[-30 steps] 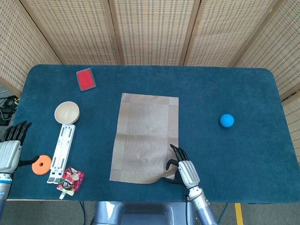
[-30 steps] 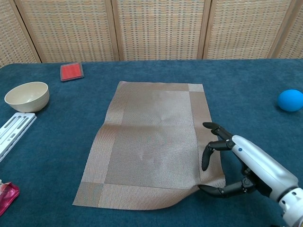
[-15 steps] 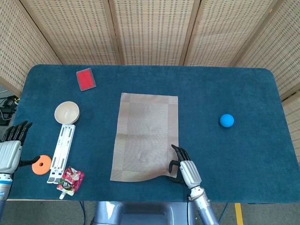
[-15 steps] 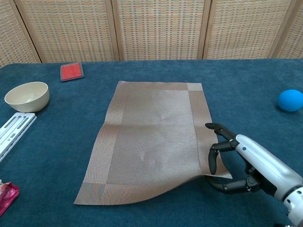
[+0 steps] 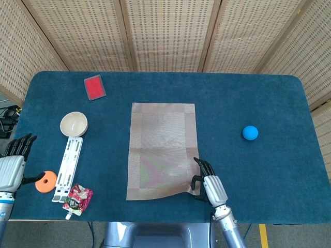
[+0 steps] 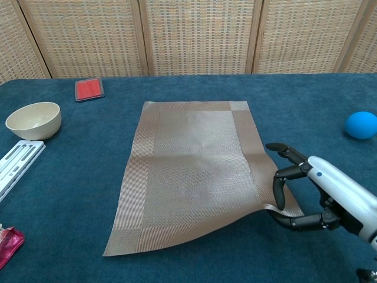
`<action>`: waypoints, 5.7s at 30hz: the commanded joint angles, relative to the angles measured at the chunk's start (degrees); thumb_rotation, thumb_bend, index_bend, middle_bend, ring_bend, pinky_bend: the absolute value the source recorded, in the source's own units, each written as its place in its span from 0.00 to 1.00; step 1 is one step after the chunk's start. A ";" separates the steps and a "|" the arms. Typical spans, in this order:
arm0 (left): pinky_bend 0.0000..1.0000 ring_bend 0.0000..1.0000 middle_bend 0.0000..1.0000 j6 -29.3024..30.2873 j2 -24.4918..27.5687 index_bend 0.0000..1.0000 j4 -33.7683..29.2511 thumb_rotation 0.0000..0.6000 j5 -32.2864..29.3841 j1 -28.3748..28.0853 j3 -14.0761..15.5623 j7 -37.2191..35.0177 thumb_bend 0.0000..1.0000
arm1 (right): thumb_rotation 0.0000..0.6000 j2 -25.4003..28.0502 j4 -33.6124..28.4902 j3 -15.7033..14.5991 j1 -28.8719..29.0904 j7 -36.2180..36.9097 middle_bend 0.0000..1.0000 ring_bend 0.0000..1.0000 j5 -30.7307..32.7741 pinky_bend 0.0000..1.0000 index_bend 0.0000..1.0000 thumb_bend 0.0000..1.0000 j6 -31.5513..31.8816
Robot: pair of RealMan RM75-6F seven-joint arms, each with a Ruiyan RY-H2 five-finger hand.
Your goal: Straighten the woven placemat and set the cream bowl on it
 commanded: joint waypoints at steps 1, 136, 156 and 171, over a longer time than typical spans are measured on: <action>0.00 0.00 0.00 0.00 0.02 0.00 -0.04 1.00 0.05 0.01 0.04 0.01 0.06 | 1.00 1.54 -0.72 0.84 -0.07 -0.07 0.12 0.00 0.55 0.00 0.72 0.53 0.43; 0.00 0.00 0.00 -30.43 -53.80 0.22 51.62 1.00 -28.09 -54.38 -9.47 41.25 0.60 | 1.00 38.50 -9.62 11.31 -5.13 19.53 0.00 0.00 6.68 0.00 0.11 0.22 8.78; 0.00 0.00 0.00 -27.39 -52.14 0.37 49.94 1.00 -19.37 -51.41 -9.58 31.38 0.69 | 1.00 38.89 -10.82 10.95 -5.56 19.11 0.00 0.00 5.88 0.00 0.11 0.22 9.85; 0.00 0.00 0.00 -27.66 -56.09 0.56 56.01 1.00 -17.83 -52.46 -11.90 29.31 0.66 | 1.00 39.27 -10.72 11.08 -5.58 20.13 0.00 0.00 6.09 0.00 0.11 0.22 9.68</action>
